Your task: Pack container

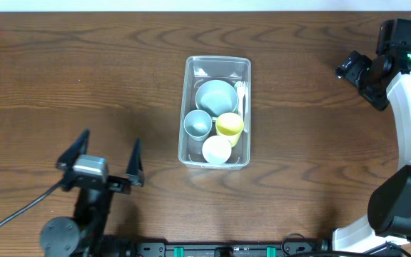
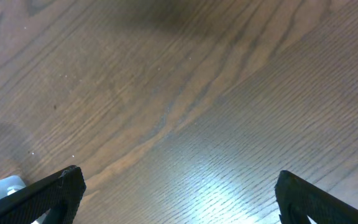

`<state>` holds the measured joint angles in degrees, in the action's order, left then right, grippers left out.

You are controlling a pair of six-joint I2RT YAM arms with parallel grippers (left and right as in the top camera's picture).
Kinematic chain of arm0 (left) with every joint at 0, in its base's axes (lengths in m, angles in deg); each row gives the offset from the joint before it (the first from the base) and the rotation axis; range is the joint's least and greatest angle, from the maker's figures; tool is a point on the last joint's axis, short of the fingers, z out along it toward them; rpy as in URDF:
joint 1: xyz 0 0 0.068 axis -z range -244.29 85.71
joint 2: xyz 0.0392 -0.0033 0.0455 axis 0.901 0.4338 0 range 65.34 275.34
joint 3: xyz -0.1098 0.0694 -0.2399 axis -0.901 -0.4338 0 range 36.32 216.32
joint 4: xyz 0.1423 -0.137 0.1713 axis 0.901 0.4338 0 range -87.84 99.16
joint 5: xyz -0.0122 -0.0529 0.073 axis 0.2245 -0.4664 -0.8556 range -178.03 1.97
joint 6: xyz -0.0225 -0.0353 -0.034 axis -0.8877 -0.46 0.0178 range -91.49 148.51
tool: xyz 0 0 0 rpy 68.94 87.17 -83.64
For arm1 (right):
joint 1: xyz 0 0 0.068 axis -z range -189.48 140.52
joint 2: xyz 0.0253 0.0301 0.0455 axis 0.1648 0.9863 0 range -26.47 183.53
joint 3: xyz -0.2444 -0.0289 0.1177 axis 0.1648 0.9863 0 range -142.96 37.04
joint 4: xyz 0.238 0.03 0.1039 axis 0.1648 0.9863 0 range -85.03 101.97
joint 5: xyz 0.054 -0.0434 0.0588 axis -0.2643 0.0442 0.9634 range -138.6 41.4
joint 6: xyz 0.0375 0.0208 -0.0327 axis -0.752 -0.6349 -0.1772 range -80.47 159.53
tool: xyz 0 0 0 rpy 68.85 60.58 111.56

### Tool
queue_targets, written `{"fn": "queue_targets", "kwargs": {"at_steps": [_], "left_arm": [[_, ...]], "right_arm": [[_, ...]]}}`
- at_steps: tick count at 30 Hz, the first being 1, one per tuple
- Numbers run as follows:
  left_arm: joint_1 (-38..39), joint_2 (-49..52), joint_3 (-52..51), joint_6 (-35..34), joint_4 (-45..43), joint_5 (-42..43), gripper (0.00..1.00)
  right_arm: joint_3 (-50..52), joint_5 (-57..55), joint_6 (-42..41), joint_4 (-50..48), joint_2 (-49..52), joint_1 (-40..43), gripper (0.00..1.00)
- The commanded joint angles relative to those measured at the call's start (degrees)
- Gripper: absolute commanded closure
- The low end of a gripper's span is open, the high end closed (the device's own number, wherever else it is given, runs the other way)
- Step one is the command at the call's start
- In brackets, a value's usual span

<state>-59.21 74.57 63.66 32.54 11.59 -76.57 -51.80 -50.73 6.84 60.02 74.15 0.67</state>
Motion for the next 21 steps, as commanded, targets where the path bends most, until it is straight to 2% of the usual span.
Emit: {"fn": "queue_targets", "kwargs": {"at_steps": [1,8,21], "left_arm": [[-0.42,-3.96,-8.0,1.31,-3.85,6.12,0.02],[-0.63,-9.16,-18.29,1.62,-6.93,5.88,0.02],[-3.78,-9.14,-23.78,1.73,1.62,5.77,0.02]], "right_arm": [[0.15,-0.22,-0.7,0.04,0.02,-0.04,0.01],[0.15,-0.22,-0.7,0.04,0.02,-0.04,0.01],[0.15,-0.22,-0.7,0.04,0.02,-0.04,0.01]]}}
